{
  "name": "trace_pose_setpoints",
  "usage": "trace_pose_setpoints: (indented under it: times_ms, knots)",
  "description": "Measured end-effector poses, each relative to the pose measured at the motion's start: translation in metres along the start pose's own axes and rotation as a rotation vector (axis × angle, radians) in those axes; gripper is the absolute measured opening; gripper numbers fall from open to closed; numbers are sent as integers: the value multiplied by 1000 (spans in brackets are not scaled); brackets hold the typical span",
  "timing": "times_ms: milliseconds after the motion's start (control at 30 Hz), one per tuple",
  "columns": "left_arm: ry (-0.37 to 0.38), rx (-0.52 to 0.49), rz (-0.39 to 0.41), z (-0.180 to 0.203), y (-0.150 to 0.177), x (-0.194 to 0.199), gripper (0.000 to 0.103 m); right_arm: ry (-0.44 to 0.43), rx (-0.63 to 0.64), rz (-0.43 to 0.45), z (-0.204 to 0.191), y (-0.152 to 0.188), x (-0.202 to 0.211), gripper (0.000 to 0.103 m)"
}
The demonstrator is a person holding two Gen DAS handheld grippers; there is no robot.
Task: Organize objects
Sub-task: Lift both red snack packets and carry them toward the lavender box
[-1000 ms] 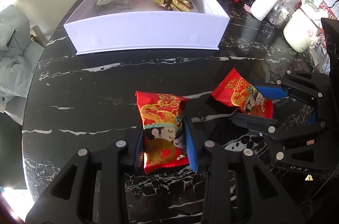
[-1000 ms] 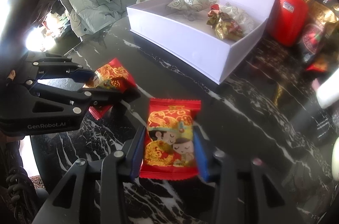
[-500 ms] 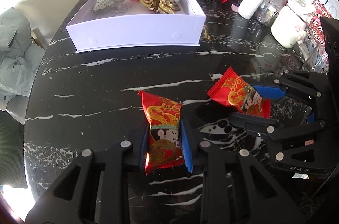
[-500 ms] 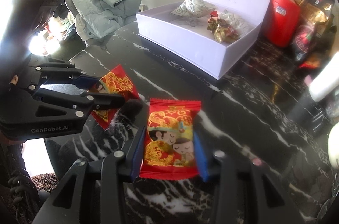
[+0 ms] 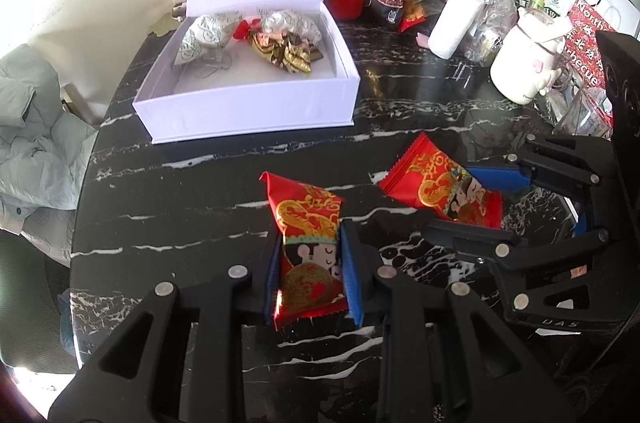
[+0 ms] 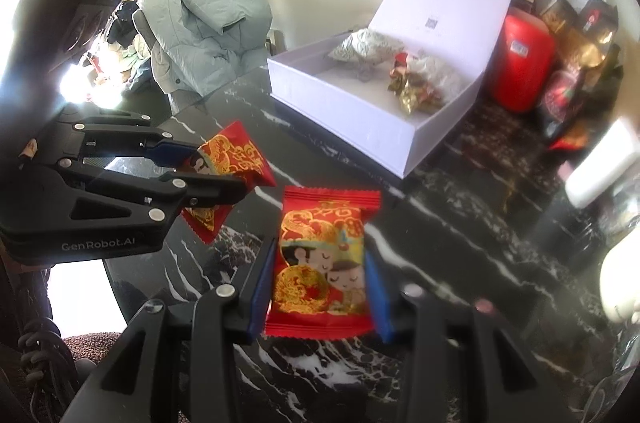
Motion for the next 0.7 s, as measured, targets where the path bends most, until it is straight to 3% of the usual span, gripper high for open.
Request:
trace_pose_setpoints:
  times_ms: [333, 700]
  knots:
    - [-9, -3, 37, -12, -30, 13, 25, -4, 36, 42, 0, -37, 14, 42]
    - [-18, -4, 37, -35, -58, 1, 25, -9, 52, 42, 8, -71, -2, 42]
Point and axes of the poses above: each gripper's, at about its wrist camera, not at the fingertips, and x roughly against the way its jaws point, z to its right, y to its underside, the point moved 7 cm from there along -x, roughly the way its jaws point, and after that the axes turned 10 degrees about -x, right-handed, at the moved point
